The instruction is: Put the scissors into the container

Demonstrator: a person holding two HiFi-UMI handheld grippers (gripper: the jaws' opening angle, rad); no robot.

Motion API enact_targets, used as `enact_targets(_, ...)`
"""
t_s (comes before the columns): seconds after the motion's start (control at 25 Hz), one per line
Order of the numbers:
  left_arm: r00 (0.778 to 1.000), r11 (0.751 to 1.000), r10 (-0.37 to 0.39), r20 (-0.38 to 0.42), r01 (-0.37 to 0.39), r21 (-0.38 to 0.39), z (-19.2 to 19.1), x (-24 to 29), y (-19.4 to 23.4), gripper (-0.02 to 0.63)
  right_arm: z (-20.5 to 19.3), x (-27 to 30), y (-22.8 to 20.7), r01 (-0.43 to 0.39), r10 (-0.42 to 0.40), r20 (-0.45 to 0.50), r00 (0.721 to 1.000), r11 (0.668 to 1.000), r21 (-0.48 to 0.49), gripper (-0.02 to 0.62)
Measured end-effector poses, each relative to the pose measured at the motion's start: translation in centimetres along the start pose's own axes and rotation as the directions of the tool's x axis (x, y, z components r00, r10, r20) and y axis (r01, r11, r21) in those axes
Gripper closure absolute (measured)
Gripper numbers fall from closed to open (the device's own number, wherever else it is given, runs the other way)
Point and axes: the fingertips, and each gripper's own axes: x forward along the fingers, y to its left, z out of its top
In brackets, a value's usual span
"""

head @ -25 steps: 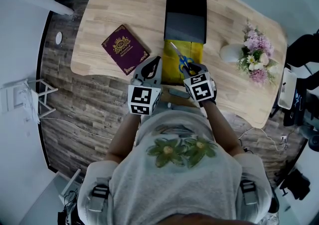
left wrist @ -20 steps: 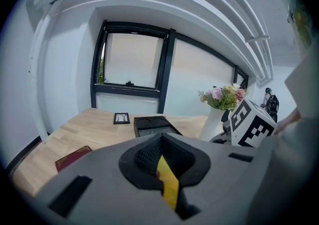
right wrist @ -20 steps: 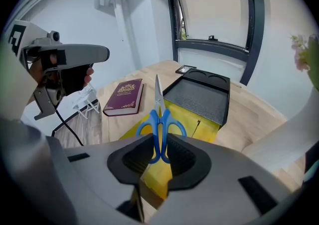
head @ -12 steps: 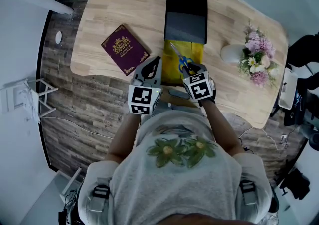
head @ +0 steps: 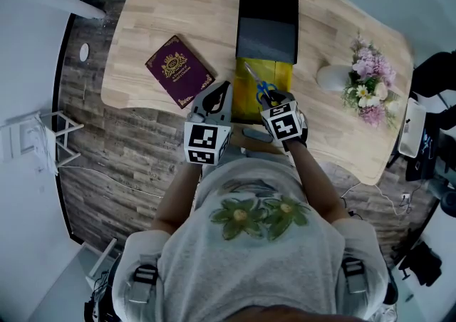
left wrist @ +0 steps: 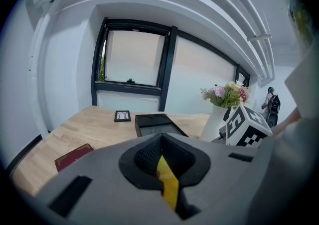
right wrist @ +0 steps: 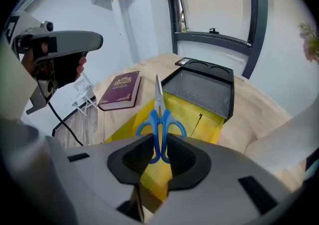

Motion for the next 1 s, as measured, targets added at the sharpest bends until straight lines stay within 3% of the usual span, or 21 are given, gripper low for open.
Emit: enact_targets(1.0, 1.000, 1.000, -0.004, -0.021, 0.004, -0.010, -0.5, 1.1, 0.5, 0.599, -0.7, 2.8, -0.4, -0.007, 0.008, -0.066, 0.998, 1.000, 0.012, 0.515)
